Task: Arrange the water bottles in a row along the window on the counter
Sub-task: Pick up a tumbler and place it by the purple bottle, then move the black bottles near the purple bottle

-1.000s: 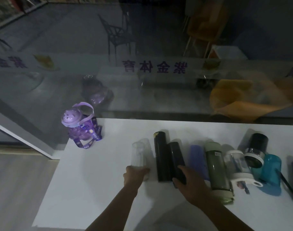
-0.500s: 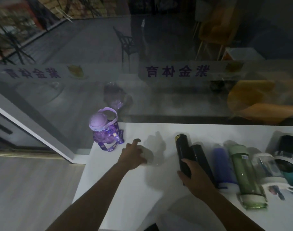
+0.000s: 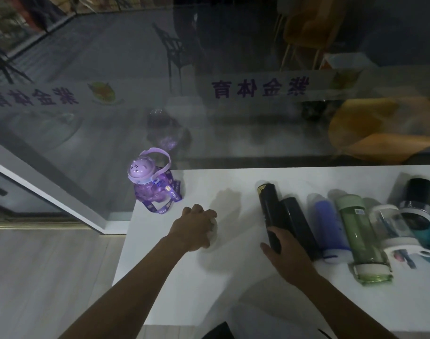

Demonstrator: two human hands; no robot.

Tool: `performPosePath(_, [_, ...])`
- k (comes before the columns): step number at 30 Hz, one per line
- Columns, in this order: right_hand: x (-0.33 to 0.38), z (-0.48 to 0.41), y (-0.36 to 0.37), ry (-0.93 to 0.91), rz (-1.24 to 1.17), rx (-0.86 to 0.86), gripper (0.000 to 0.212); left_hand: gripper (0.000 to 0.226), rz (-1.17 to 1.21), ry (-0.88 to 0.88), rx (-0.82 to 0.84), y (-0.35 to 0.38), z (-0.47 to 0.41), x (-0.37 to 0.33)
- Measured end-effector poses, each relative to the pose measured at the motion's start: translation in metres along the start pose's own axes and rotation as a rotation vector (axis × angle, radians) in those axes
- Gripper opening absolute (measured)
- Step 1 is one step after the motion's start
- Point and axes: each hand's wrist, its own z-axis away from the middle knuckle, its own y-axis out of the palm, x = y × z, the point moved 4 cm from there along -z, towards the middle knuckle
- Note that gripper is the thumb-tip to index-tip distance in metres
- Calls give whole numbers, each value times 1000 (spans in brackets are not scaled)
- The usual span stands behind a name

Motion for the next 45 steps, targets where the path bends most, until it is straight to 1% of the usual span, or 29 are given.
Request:
performPosePath(6, [-3,2,-9,0,18,-33,58,82,-25,30,28,1,2,-6])
performPosePath(9, [-8,3,-21,-4,18,-41,55,84,-64,25,-22,-6,2,-16])
performPosePath(11, [-17,4,-31,2,21,-52,52,81,-44,38,-79,-14,2,-29])
performPosePath(13, [-28,6,-42,10,42,-57,49,76,34,83,-165,-22,1,-51])
performPosePath(15, [-41,8,-54,37,112,-48,46,75,144,134,-258,-22,1,-80])
performPosePath(17, [-54,10,-65,61,169,-42,46,79,283,173,-346,-14,-2,-111])
performPosePath(19, [-68,11,-76,83,193,-48,47,85,408,166,-411,6,-7,-137])
performPosePath(21, [-81,15,-86,97,196,-60,50,88,500,112,-441,34,-16,-156])
performPosePath(23, [-94,20,-93,111,208,-48,57,87,659,-1,-369,64,-24,-169])
performPosePath(26, [-114,24,-99,103,292,-8,65,93,954,-232,-200,106,-33,-180])
performPosePath(29, [-126,22,-108,92,315,22,68,94,1210,-388,-129,135,-46,-187])
performPosePath(31, [-129,19,-113,78,309,48,65,95,1264,-464,-113,149,-53,-188])
performPosePath(35, [-132,11,-120,39,288,75,61,69,1273,-538,-151,154,-57,-188])
performPosePath(38, [-136,4,-118,20,248,112,66,63,1210,-553,-152,146,-56,-185])
performPosePath(39, [-137,2,-116,11,224,126,64,64,1142,-551,-158,141,-54,-182])
performPosePath(41, [-141,-2,-111,-9,194,144,59,68,903,-530,-173,128,-51,-172])
performPosePath(43, [-140,-7,-107,-30,186,154,59,65,701,-497,-203,106,-48,-162])
performPosePath(45, [-131,-9,-107,-63,186,142,59,65,624,-473,-232,81,-45,-151])
